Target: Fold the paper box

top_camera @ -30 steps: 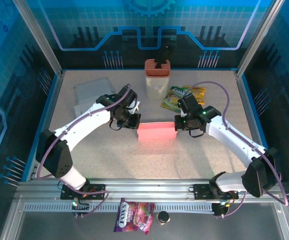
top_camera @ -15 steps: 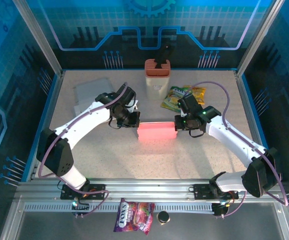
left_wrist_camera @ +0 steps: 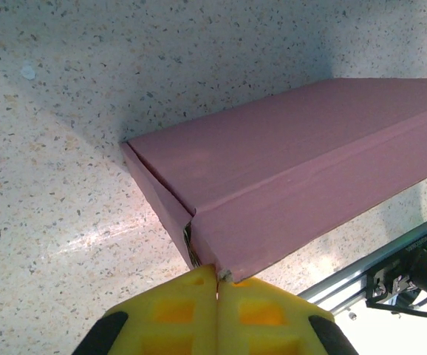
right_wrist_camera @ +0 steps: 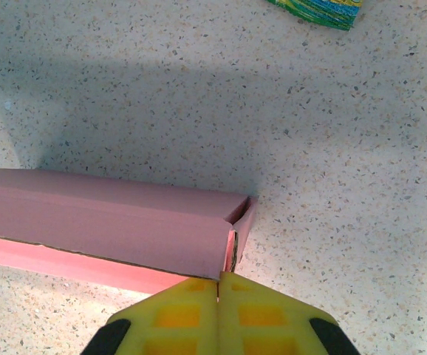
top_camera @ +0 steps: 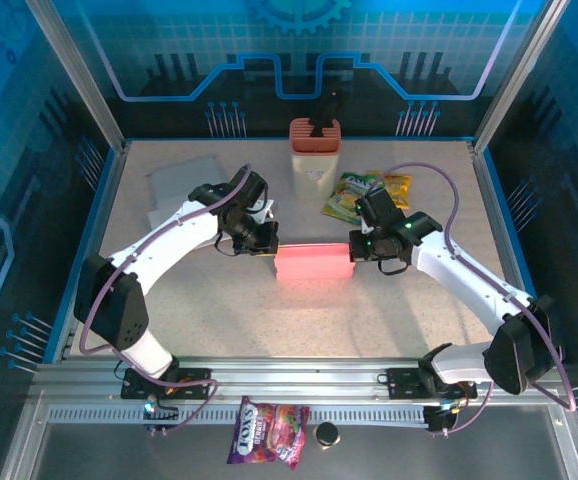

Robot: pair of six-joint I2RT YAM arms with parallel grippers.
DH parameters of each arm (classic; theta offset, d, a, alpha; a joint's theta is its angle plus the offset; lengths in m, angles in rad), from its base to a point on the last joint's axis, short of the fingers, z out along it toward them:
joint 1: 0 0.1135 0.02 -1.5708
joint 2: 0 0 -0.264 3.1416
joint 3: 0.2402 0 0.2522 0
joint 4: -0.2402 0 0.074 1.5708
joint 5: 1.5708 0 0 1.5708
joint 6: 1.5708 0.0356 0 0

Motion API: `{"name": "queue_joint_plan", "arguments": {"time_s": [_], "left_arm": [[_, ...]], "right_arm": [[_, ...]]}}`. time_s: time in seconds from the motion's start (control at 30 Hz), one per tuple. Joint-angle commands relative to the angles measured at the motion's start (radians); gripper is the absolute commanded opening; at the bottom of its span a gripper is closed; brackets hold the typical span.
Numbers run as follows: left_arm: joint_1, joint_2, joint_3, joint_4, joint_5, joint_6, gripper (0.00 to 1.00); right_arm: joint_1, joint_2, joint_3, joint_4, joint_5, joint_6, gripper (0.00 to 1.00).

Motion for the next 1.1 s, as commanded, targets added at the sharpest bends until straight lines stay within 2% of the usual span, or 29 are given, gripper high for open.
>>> {"name": "queue_joint_plan", "arguments": {"time_s": [0.0, 0.3, 0.33, 0.5, 0.67, 0.77, 0.93, 1.07], "left_arm": [[0.003, 0.001, -0.063, 0.006, -0.002, 0.032, 0.00], [0.000, -0.024, -0.137, 0.059, -0.051, 0.055, 0.00], [0.000, -0.026, -0.139, 0.062, -0.052, 0.053, 0.00], [-0.002, -0.021, -0.132, 0.058, -0.058, 0.055, 0.00], [-0.005, -0.017, -0.127, 0.056, -0.055, 0.053, 0.00], [-0.010, -0.014, -0.118, 0.054, -0.054, 0.050, 0.00], [-0.015, -0.006, -0.114, 0.051, -0.054, 0.050, 0.00], [-0.014, -0.009, -0.113, 0.050, -0.058, 0.049, 0.00]], "right_arm": [[0.020, 0.011, -0.003, 0.016, -0.011, 0.005, 0.00], [0.002, -0.001, -0.013, 0.011, -0.039, 0.052, 0.00], [0.000, -0.005, -0.007, -0.001, -0.042, 0.066, 0.02], [-0.018, -0.065, -0.005, -0.047, -0.074, 0.204, 0.31], [-0.062, -0.185, -0.057, 0.042, -0.163, 0.484, 0.52], [-0.092, -0.236, -0.119, 0.179, -0.226, 0.712, 0.60], [-0.105, -0.247, -0.209, 0.356, -0.283, 1.055, 0.68], [-0.123, -0.244, -0.264, 0.357, -0.327, 1.196, 0.69]]}}
